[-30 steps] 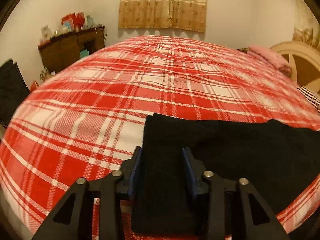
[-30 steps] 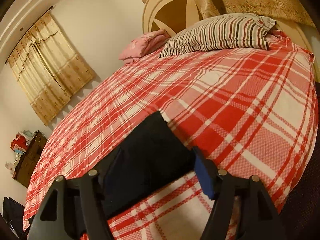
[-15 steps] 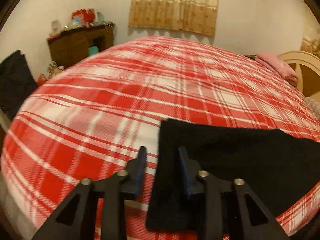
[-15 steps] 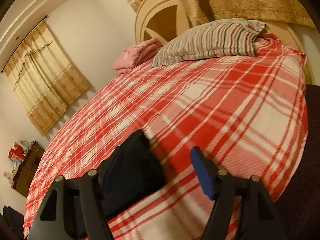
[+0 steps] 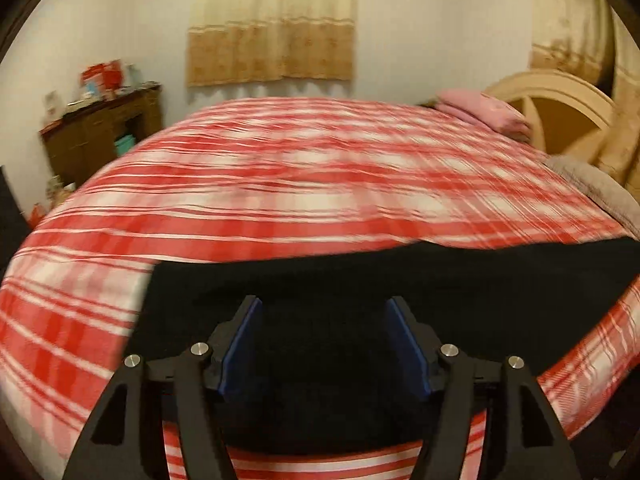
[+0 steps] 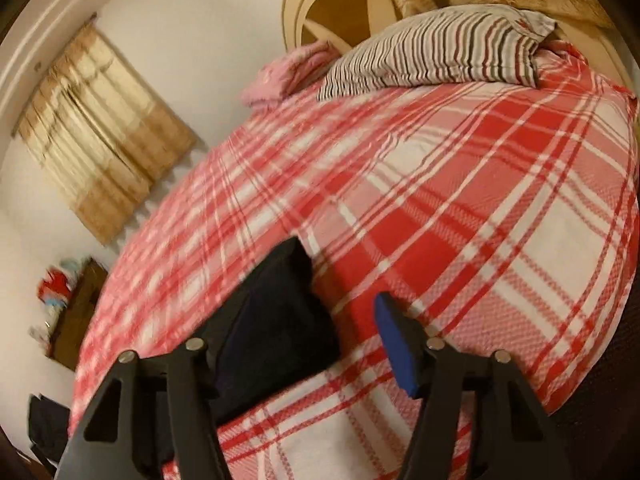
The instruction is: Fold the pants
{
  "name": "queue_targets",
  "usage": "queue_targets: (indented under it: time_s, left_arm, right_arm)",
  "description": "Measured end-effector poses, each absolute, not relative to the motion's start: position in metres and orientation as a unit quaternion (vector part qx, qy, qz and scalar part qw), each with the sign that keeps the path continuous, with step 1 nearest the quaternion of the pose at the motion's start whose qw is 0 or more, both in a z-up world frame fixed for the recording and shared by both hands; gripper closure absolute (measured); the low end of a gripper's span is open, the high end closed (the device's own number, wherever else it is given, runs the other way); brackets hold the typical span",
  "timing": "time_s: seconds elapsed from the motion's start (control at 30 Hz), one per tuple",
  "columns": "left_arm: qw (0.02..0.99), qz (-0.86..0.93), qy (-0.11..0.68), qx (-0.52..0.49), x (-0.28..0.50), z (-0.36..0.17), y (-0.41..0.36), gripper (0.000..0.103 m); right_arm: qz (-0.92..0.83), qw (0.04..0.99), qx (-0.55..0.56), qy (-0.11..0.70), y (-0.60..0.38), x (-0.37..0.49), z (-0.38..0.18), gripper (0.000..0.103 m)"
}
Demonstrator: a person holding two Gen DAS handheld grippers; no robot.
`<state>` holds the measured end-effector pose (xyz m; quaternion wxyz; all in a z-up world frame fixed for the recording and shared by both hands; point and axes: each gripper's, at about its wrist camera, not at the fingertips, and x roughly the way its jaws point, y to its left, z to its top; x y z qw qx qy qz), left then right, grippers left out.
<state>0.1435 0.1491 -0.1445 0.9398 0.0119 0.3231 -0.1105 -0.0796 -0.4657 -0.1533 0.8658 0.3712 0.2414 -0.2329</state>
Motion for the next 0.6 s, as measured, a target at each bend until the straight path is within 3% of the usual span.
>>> queue_targets:
  time_s: [0.27,0.6]
  left_arm:
    - [0.924,-0.147,0.353,0.007,0.152,-0.173,0.100,0.037]
    - [0.924,-0.129,0.360,0.023,0.146,-0.191,0.085,0.032]
  right_arm:
    - [-0.207,0.870,0.360,0.266,-0.460,-0.069,-0.160,0.050]
    - [-0.161,0.876,0.375,0.256,-0.456,-0.064,-0.168,0.068]
